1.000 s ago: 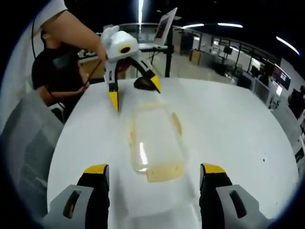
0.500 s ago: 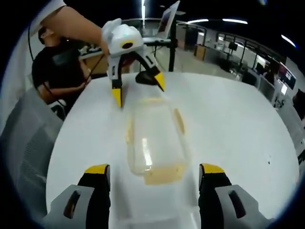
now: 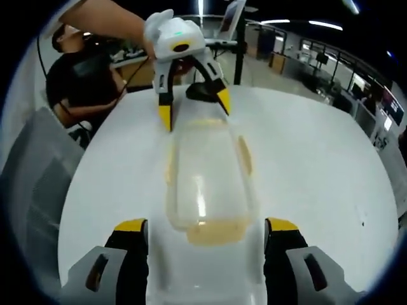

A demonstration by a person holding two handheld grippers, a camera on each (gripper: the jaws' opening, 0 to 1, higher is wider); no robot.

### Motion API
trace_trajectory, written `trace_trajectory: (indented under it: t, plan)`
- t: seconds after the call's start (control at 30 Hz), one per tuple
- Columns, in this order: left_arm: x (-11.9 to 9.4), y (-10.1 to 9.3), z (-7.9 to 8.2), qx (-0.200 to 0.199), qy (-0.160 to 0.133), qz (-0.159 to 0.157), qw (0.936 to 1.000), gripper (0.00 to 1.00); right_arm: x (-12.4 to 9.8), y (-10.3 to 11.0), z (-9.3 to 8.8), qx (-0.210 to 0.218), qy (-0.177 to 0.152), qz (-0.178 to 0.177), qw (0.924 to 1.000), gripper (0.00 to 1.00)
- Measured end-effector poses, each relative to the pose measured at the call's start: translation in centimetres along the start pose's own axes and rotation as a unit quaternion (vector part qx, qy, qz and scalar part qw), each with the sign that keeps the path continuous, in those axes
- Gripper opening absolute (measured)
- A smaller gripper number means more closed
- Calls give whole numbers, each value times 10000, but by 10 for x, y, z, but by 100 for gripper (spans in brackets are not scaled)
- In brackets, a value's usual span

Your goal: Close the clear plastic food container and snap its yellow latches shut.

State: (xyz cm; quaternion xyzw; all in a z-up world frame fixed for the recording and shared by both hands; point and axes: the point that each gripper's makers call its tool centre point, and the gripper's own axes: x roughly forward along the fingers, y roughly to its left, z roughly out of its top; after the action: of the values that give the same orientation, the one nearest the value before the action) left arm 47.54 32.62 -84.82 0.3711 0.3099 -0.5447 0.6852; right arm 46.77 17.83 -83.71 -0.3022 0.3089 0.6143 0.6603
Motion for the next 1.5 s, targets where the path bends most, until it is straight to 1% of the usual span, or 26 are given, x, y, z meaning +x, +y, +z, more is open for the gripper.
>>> trace_trajectory:
  t: [0.13,0.23,0.33,0.37,0.43,0.5,0.57,0.6,0.63,0.73,0.77,0.9,1.3,1.4,1.47,1.5]
  plan:
    - [2,1,-2,-12,14,-47,10000,65,4,-1,-5,93,176,54,9998,74]
    - [3,1,-2,-24,11,-95,10000,65,6,0,-8,-12,279,125,9995,70]
    - [4,1,-2,-74,15,-171,9998,63,7,-1,-8,31,306,160,9994,67]
    - [3,1,-2,-32,15,-192,9998,62,8,-1,-8,28,313,171,9994,67]
    - [3,2,-2,-30,25,-198,9998,62,9,-1,-10,-67,387,188,9991,64]
    - [4,2,-3,-50,19,-233,9997,61,10,0,-10,-88,409,223,9989,64]
    - [4,1,-4,-107,12,-335,9994,59,12,-1,-12,-116,475,225,9985,64]
    - [5,0,-4,-118,1,-362,9993,58,13,1,-15,-261,594,252,9976,64]
    - [5,0,-4,-128,-13,-413,9991,57,14,2,-15,-308,625,264,9972,64]
    - [5,-2,-4,-103,-23,-532,9985,55,17,7,-21,-316,735,335,9962,60]
    - [6,-2,-4,-106,-23,-546,9984,55,16,5,-21,-200,708,290,9969,59]
    - [7,-1,-4,-137,-23,-616,9980,55,16,1,-19,-251,756,277,9964,56]
    - [5,-1,-7,14,103,-744,9972,51,19,-3,-17,-164,715,214,9971,54]
    - [4,-1,-9,92,142,-799,9967,48,19,-4,-16,-150,705,189,9972,52]
    - [3,-3,-9,128,156,-842,9962,42,19,-6,-15,-104,704,180,9973,51]
    - [2,-1,-10,89,170,-802,9966,41,20,-4,-14,-226,687,235,9971,51]
